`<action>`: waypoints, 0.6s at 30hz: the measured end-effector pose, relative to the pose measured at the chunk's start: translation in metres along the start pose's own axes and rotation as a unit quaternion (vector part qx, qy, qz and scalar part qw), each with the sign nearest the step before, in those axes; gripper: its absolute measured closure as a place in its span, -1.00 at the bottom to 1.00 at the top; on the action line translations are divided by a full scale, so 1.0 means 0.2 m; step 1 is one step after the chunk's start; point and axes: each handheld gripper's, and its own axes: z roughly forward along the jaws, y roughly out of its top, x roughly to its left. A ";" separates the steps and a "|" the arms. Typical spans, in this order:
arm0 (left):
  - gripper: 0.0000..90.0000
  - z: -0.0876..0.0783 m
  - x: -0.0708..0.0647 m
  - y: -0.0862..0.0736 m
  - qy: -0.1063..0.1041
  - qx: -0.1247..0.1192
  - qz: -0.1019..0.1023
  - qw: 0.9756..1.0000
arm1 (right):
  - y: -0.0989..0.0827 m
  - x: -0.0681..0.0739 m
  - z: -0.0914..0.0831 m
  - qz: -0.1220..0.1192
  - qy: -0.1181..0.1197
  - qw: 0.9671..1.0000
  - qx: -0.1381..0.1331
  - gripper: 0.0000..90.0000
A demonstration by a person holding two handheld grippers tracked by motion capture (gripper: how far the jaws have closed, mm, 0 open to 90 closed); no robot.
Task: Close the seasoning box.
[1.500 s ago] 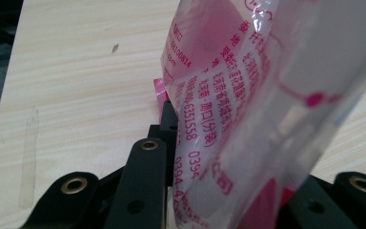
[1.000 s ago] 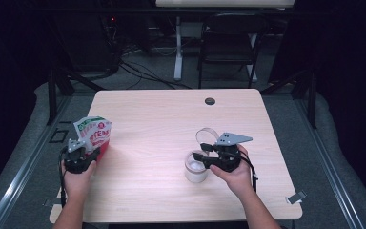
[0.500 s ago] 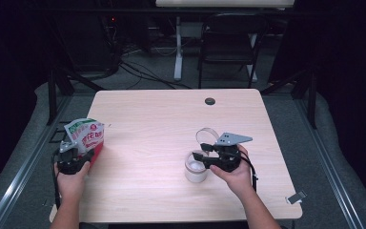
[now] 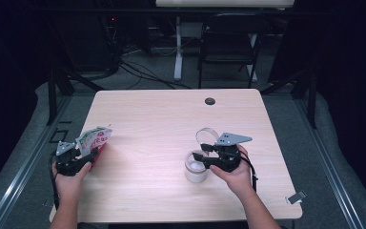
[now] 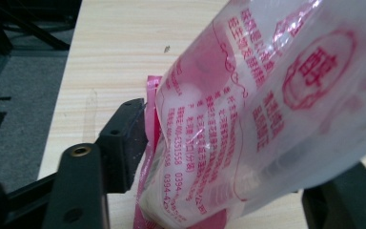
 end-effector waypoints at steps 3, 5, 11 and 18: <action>-0.15 -0.01 0.00 0.00 -0.002 -0.004 0.001 1.000 | 0.00 0.00 0.00 0.000 0.001 1.000 0.000 0.10; -0.16 -0.02 -0.01 0.01 -0.004 -0.012 0.003 1.000 | 0.00 0.00 0.00 0.001 0.000 1.000 -0.001 0.10; -0.18 -0.05 -0.05 0.03 -0.012 -0.033 0.011 0.999 | 0.00 0.00 0.00 0.001 0.001 1.000 -0.001 0.10; -0.18 -0.08 -0.13 0.06 -0.026 -0.048 0.039 0.998 | 0.00 0.00 0.00 0.002 -0.001 1.000 0.000 0.09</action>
